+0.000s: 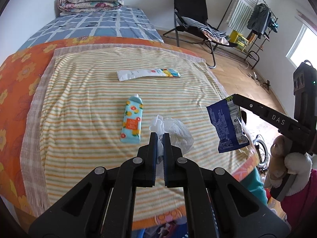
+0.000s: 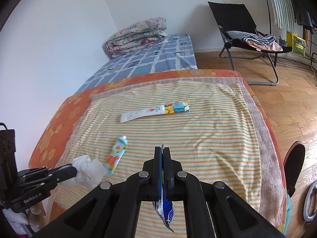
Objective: Collect trash
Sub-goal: 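Carry the tissues and blue wrapper over the blue basket with both tools, then open both tools to drop the tissues and wrapper into the basket, then move both tools back to the lotion bottle and tube on the bed, then grasp the lotion bottle with the left tool while the right tool grasps the white tube, then carry the lotion bottle and tube over the blue basket with both tools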
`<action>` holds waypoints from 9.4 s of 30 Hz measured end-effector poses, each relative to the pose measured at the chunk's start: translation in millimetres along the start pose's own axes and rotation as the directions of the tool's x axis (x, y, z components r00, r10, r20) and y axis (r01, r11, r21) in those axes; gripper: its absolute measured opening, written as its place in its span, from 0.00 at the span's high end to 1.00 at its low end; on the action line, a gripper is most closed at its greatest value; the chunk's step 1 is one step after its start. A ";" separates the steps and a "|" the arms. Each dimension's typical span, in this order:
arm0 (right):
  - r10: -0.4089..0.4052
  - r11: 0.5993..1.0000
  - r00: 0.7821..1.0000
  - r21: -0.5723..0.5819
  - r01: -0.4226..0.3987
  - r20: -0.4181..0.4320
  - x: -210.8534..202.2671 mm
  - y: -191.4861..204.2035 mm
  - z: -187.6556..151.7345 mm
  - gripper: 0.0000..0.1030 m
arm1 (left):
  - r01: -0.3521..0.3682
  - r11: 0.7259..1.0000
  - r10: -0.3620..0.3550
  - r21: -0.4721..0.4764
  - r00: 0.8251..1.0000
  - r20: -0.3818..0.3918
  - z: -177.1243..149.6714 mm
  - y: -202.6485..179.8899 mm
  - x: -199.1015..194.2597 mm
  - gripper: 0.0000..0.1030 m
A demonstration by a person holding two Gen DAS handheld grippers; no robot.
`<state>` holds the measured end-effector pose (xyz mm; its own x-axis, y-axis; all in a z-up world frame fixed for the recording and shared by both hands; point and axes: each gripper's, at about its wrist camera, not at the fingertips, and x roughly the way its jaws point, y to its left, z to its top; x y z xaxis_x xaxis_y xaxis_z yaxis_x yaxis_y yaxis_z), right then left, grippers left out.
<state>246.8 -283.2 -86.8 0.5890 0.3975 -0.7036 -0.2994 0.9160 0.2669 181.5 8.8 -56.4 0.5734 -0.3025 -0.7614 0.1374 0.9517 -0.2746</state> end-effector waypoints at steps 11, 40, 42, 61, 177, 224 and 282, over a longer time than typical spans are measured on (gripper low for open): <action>0.011 0.995 0.999 -0.102 -0.006 0.043 -66.2 32.7 -38.0 1.00 | 0.033 0.994 -0.033 0.102 0.999 -0.010 -42.3 -23.2 -44.3 0.97; 0.092 0.976 0.993 -0.193 -0.105 -0.074 -126.3 68.8 -181.5 1.00 | 0.092 0.971 -0.042 0.219 0.974 -0.225 -168.3 -59.7 -51.6 0.97; 0.091 0.976 0.991 -0.190 -0.107 -0.094 -122.6 70.3 -189.7 1.00 | 0.095 0.969 -0.040 0.227 0.971 -0.234 -171.6 -61.2 -49.4 0.97; 0.069 0.986 0.974 -0.136 -0.099 -0.214 -87.2 56.0 -237.6 1.00 | 0.060 0.967 0.031 0.248 0.938 -0.346 -203.2 -56.2 -15.1 0.97; 0.111 0.971 0.986 -0.198 -0.135 -0.124 125.1 -34.3 92.1 0.07 | -0.164 0.986 0.161 -0.042 0.984 -0.081 13.6 21.1 102.5 0.41; -0.001 0.892 0.937 -0.425 -0.157 -0.349 237.7 29.5 69.9 0.64 | -0.126 0.991 0.122 -0.037 0.989 -0.089 23.5 47.3 130.1 0.74; 0.192 0.965 0.940 -0.121 -0.234 -0.283 -55.6 6.5 -127.1 0.77 | -0.078 0.985 0.080 0.153 0.997 -0.005 -100.0 -43.1 -40.5 0.95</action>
<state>116.6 -306.2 -129.6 0.2833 0.5342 -0.7965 -0.5172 0.7845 0.3422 71.5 -25.3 -72.5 0.5782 -0.2258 -0.7840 0.2144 0.9692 -0.1210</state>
